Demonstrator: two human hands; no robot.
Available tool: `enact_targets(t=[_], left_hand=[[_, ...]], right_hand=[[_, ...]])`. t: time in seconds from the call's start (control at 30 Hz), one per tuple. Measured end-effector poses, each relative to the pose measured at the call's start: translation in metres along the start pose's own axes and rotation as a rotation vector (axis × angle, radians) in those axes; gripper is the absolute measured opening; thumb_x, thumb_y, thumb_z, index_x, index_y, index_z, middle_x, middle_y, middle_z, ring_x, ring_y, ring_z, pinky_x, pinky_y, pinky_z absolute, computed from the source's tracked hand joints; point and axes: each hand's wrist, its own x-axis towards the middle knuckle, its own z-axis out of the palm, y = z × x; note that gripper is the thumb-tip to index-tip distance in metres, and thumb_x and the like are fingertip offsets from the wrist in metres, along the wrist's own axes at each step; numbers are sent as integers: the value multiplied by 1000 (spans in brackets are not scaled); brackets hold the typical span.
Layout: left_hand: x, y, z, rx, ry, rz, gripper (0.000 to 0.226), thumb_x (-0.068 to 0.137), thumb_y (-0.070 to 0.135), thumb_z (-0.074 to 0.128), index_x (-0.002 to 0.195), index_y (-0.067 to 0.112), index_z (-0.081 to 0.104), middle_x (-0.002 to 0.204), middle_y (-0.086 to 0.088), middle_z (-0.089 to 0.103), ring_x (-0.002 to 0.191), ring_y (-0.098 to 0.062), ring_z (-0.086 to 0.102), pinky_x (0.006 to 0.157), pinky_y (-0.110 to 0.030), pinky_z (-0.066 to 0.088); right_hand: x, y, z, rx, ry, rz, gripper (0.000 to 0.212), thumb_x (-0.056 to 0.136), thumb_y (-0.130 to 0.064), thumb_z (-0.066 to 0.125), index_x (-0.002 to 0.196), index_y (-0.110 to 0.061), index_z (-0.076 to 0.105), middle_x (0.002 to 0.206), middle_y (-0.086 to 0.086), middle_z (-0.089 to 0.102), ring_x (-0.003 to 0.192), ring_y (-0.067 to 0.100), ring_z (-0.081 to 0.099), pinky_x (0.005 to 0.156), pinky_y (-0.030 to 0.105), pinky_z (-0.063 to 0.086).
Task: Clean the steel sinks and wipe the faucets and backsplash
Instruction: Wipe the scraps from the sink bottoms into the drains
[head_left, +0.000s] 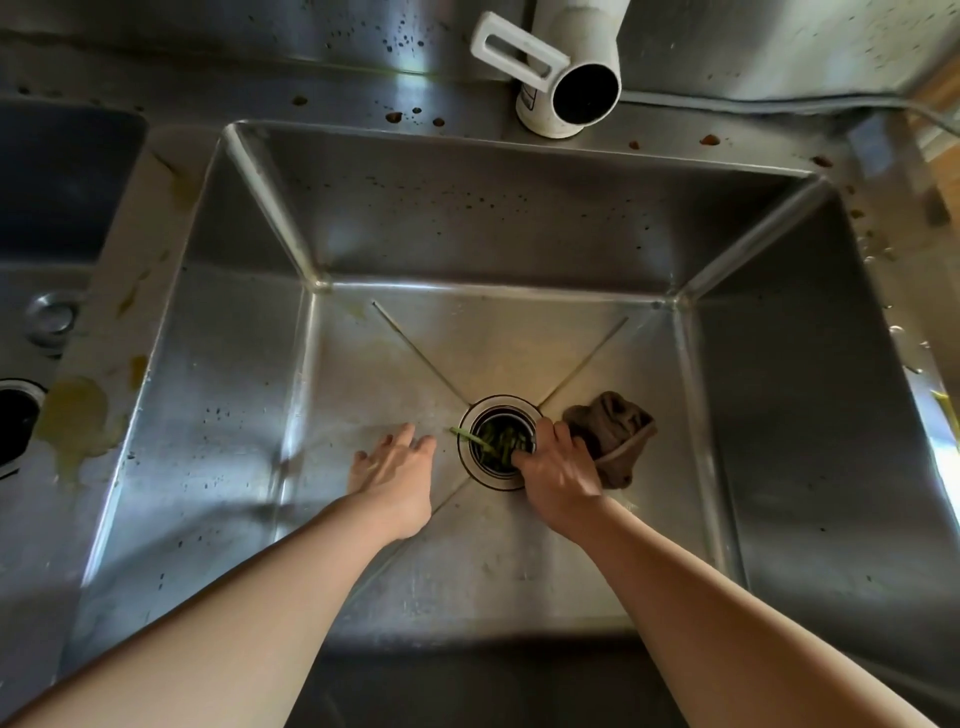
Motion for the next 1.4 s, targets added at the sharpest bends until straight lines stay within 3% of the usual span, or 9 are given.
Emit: enact_targets(t=[0.3, 0.43, 0.57, 0.77, 0.9, 1.0, 1.13, 1.27, 1.4], left_hand=[[17, 6, 4, -205, 85, -32, 52, 90, 18, 58, 139, 21, 40, 140, -1, 41, 127, -22, 40, 99, -36, 41], [23, 18, 0, -460, 103, -58, 32, 88, 20, 63, 120, 20, 57, 115, 2, 64, 103, -16, 58, 84, -23, 44], [32, 35, 5, -747, 99, -145, 16, 87, 12, 65, 103, 17, 66, 94, 1, 71, 83, -10, 57, 72, -17, 39], [47, 49, 18, -908, 186, -263, 14, 79, 10, 75, 74, 17, 64, 81, -6, 70, 82, -19, 67, 73, -20, 47], [53, 55, 19, -874, 221, -325, 20, 75, 11, 78, 66, 17, 62, 80, -8, 71, 78, -23, 68, 75, -26, 54], [53, 59, 15, -831, 248, -350, 24, 71, 9, 79, 61, 18, 59, 78, -8, 71, 77, -24, 68, 77, -32, 57], [43, 62, 3, -839, 271, -409, 15, 71, 9, 78, 69, 14, 64, 75, -5, 62, 74, -21, 60, 70, -25, 51], [26, 63, -14, -959, 270, -416, 16, 72, 0, 75, 67, 10, 63, 66, -7, 63, 50, -12, 60, 43, -17, 50], [6, 64, -36, -998, 313, -399, 18, 69, 0, 75, 61, 11, 63, 57, -5, 64, 50, -15, 64, 64, -33, 61]], right_hand=[[-6, 7, -1, 111, 77, -14, 33, 100, -20, 39, 127, -18, 57, 134, 13, 34, 119, 33, 37, 98, 38, 35], [-12, 18, 0, 175, 86, -43, 34, 98, -22, 40, 127, -22, 58, 127, 11, 37, 116, 32, 38, 96, 33, 33], [-13, 26, -2, 255, 74, -61, 33, 99, -24, 41, 128, -21, 57, 125, 10, 37, 114, 31, 40, 92, 31, 32], [-15, 29, -3, 318, 106, -124, 6, 99, -26, 43, 97, -22, 47, 120, 7, 44, 107, 26, 43, 86, 33, 34], [-13, 33, 1, 236, 103, -110, 32, 97, -12, 39, 124, -20, 56, 128, 10, 41, 115, 28, 39, 93, 34, 34], [-12, 36, 5, 327, 104, -98, 33, 94, -16, 48, 126, -20, 56, 128, 11, 38, 115, 31, 41, 96, 33, 37], [-17, 38, 5, 565, 204, -27, 43, 78, -3, 58, 121, -9, 51, 119, 14, 44, 104, 32, 48, 82, 35, 44], [-25, 42, -10, 791, 231, 51, 54, 78, -6, 65, 127, -6, 43, 117, 15, 53, 109, 28, 51, 79, 25, 37], [-34, 39, -29, 847, 206, 64, 84, 70, -14, 79, 141, -14, 34, 133, 9, 47, 122, 21, 47, 91, 17, 33]])
